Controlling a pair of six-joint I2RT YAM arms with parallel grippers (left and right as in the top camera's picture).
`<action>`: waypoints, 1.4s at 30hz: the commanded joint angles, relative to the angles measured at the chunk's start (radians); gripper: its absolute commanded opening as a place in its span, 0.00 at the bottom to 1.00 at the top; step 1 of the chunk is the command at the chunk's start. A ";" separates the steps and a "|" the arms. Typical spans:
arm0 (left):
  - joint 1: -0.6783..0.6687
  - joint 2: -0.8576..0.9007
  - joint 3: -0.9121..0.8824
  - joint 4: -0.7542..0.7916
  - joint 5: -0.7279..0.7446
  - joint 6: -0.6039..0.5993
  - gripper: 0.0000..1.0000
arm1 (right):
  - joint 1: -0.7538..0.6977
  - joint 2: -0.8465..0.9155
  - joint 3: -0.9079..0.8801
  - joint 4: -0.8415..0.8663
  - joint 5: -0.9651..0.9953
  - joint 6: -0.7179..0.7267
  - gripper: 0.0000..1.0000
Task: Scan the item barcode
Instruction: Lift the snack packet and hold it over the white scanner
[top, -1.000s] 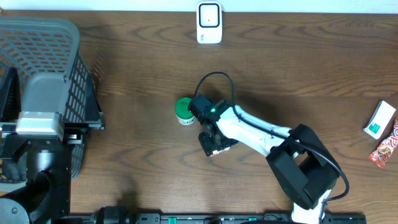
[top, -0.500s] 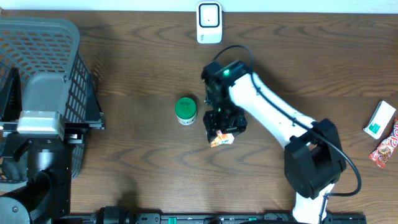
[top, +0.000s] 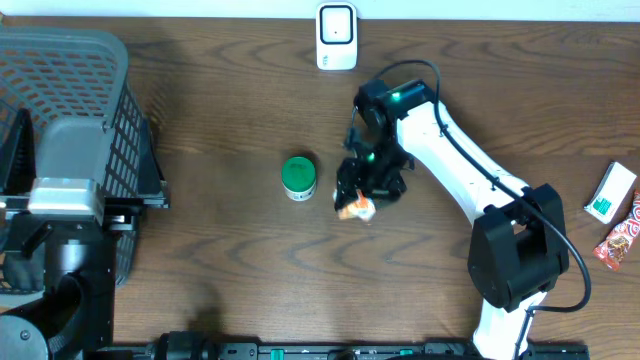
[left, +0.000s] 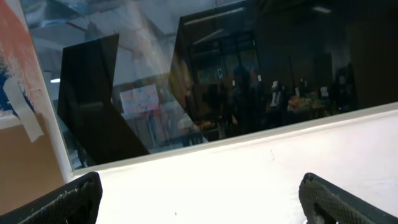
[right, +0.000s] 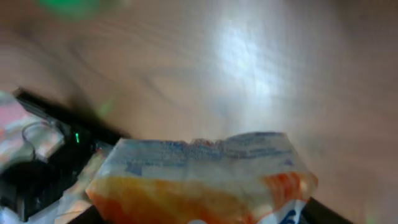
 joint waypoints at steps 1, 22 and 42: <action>-0.004 -0.008 0.003 -0.002 0.010 -0.013 0.99 | -0.017 -0.005 0.051 0.142 0.037 -0.012 0.55; -0.004 -0.008 0.003 0.000 0.011 -0.013 0.99 | -0.091 0.200 0.108 1.275 0.458 -0.109 0.54; -0.004 -0.007 0.003 -0.008 0.014 -0.055 0.99 | -0.125 0.632 0.524 1.465 0.497 -0.136 0.50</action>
